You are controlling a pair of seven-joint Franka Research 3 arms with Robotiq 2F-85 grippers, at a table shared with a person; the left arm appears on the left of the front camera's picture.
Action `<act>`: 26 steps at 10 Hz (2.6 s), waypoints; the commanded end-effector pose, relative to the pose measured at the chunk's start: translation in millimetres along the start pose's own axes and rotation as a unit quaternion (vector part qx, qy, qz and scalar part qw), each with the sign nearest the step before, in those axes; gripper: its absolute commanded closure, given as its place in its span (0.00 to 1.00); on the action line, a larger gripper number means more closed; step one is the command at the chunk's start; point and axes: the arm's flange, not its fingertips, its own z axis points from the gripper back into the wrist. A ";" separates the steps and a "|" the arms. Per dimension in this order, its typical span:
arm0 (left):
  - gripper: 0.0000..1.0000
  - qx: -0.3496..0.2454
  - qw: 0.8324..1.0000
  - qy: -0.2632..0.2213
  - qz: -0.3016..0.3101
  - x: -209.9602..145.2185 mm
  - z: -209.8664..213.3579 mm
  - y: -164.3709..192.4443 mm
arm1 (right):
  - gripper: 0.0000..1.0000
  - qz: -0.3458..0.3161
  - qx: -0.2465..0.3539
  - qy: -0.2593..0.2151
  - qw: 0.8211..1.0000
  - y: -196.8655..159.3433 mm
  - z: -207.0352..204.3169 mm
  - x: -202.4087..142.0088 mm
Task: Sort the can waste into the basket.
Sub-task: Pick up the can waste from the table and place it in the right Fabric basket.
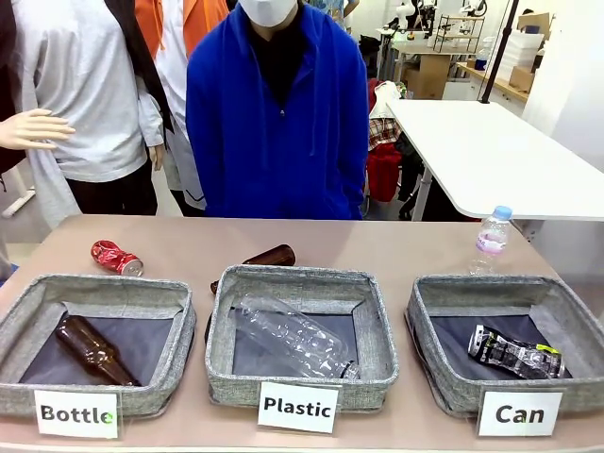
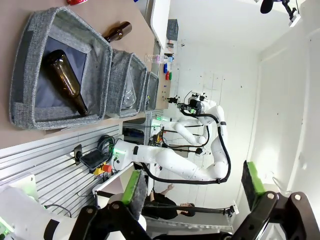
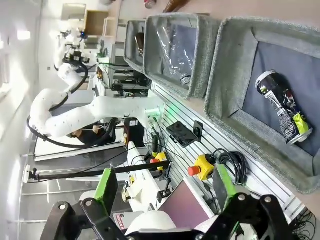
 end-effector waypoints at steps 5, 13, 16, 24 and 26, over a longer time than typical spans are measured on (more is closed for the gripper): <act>0.00 0.239 0.963 0.103 -0.070 28.4 -88.9 -58.8 | 0.00 0.013 -0.002 0.009 1.000 -4.2 2.1 -4.8; 0.00 0.494 0.842 0.028 -0.215 136.7 -259.4 -87.2 | 0.00 0.013 -0.002 0.009 1.000 -4.2 2.1 -4.8; 0.00 0.494 0.838 0.010 -0.230 147.8 -263.9 -76.2 | 0.00 0.013 -0.002 0.009 1.000 -4.2 2.1 -4.8; 0.00 0.435 0.852 0.145 -0.253 203.7 -165.1 -79.6 | 0.00 0.013 -0.002 0.009 1.000 -4.2 2.1 -4.8; 0.00 0.304 0.871 0.210 -0.324 127.8 -8.0 -57.9 | 0.00 0.013 -0.002 0.009 1.000 -4.2 2.1 -4.8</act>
